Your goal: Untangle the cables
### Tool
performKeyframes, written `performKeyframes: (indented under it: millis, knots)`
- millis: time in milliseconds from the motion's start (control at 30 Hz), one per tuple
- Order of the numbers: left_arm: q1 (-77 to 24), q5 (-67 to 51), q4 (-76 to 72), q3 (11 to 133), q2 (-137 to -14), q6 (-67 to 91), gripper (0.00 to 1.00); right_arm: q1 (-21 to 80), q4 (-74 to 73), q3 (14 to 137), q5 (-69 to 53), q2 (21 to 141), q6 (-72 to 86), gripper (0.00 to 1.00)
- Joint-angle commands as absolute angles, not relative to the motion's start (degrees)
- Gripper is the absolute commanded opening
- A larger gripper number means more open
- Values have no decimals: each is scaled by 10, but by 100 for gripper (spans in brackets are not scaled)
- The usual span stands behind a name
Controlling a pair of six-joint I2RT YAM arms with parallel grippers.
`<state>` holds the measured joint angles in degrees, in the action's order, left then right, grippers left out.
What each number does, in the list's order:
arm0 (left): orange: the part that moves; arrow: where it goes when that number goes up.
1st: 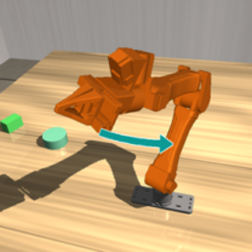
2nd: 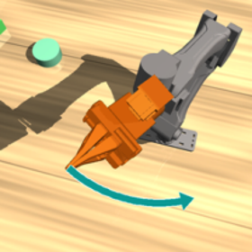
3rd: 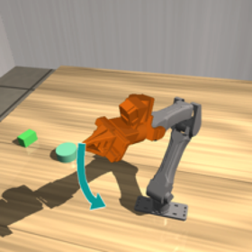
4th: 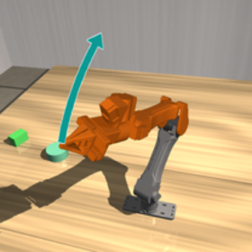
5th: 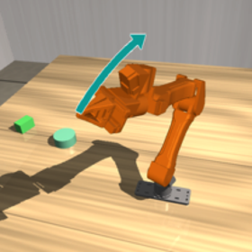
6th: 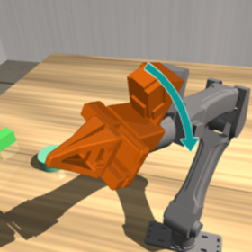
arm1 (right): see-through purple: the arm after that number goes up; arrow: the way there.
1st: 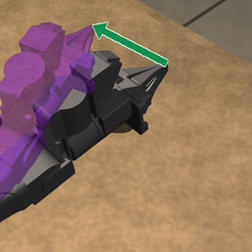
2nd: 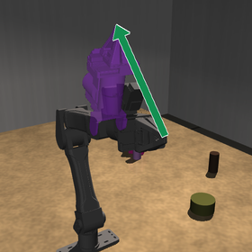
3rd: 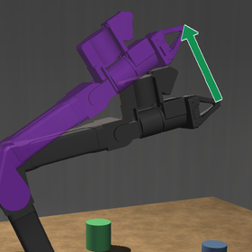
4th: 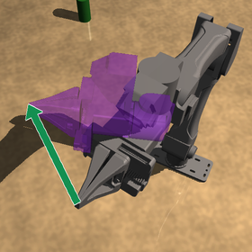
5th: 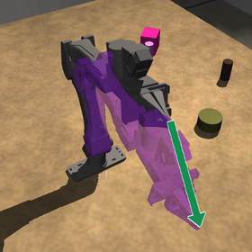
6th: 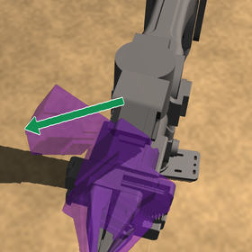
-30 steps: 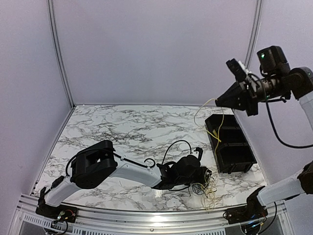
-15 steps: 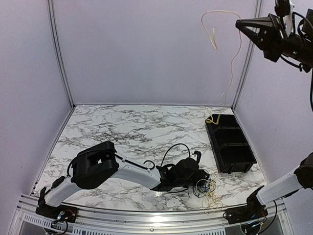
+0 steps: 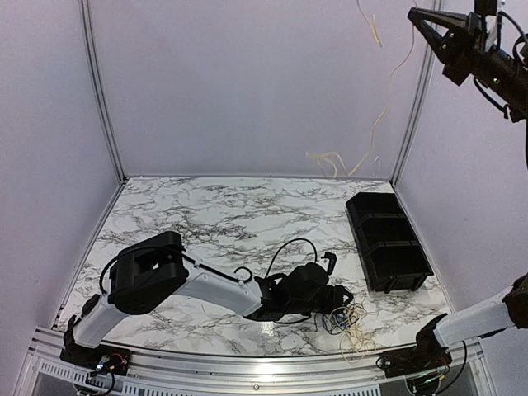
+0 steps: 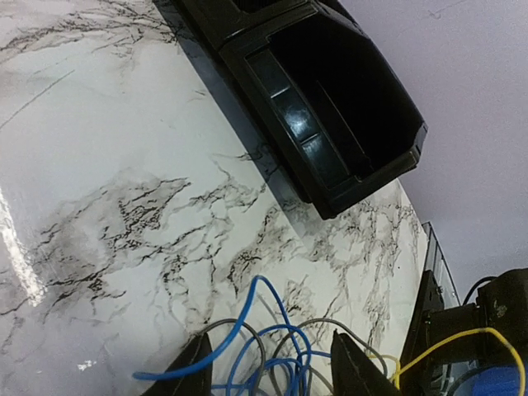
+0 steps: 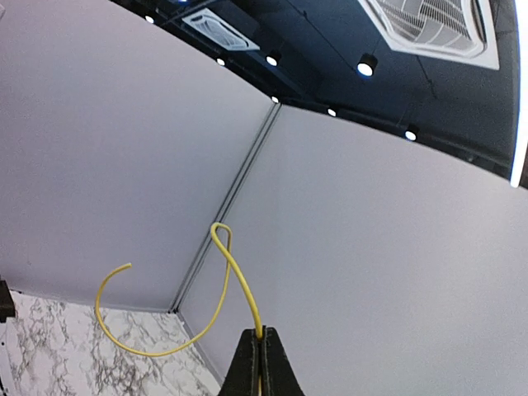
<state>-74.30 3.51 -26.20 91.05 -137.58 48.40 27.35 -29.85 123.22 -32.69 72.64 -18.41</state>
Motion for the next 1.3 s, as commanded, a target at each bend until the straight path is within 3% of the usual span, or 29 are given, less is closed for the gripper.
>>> performKeyframes:
  millis: [0, 267, 633, 967, 1267]
  knots:
    - [-738, 53, -250, 877, -1302, 454, 53, 275, -259, 1132, -261, 705, -206, 0]
    - [-724, 86, -249, 798, -1200, 445, 58, 250, -248, 992, -241, 673, -230, 0]
    - [-694, 140, -237, 669, -1048, 425, 61, 142, -218, 867, -258, 669, -276, 0]
    - [-688, 228, -197, 587, -924, 413, 61, 11, -171, 840, -291, 726, -270, 0]
    - [-688, 232, -181, 591, -919, 405, 62, -71, -129, 826, -302, 797, -266, 0]
